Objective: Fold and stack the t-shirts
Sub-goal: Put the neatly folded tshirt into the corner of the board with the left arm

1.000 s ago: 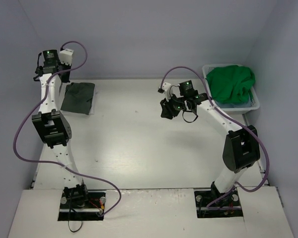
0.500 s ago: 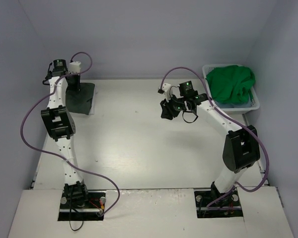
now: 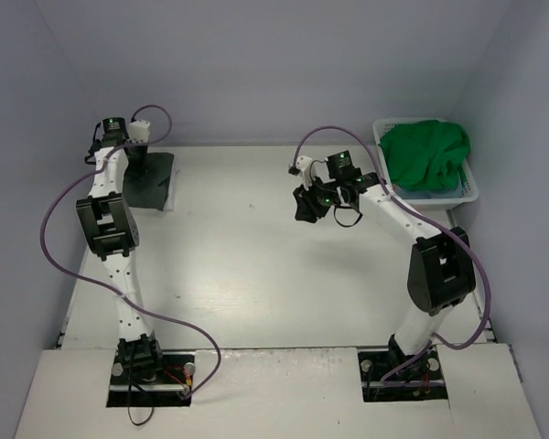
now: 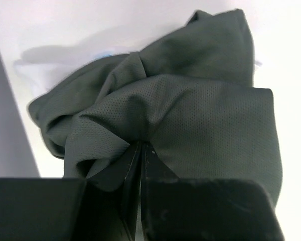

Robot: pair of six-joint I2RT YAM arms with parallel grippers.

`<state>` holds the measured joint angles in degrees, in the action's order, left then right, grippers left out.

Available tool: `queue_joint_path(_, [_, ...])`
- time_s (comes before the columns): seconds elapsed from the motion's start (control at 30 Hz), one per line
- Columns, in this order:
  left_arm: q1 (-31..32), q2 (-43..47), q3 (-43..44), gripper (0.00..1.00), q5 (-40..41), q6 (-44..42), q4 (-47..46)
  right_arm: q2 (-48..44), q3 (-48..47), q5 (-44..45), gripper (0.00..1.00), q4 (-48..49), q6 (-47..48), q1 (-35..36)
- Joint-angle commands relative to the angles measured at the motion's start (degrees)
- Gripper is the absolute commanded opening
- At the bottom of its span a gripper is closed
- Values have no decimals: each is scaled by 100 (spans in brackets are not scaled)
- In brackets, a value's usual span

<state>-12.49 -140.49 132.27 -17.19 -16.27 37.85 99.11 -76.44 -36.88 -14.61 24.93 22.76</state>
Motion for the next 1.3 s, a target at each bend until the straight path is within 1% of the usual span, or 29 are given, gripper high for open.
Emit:
queue_joint_path(0.0, [27,671,-51,0,382,-201,-698,-15,-46,-126,33,46,56,70])
queue_joint_path(0.2, [28,979,-693,0,655,-201,-1392,64,-63,-91,33,29,56,96])
queue_joint_path(0.4, [19,856,-921,0,682,-175,-1490,100,-64,-73,33,20,65,105])
queue_joint_path(0.53, [27,1023,-1177,0,568,-87,-1649,143,-64,-56,33,20,82,105])
queue_joint_path(0.83, [36,1418,-659,0,410,54,-1324,117,-64,6,33,11,100,176])
queue_joint_path(1.0, [36,1638,-597,0,409,107,-1341,73,-55,6,33,11,117,185])
queue_joint_path(1.27, [36,1489,-457,0,541,-16,-1403,21,-46,-29,34,2,118,176])
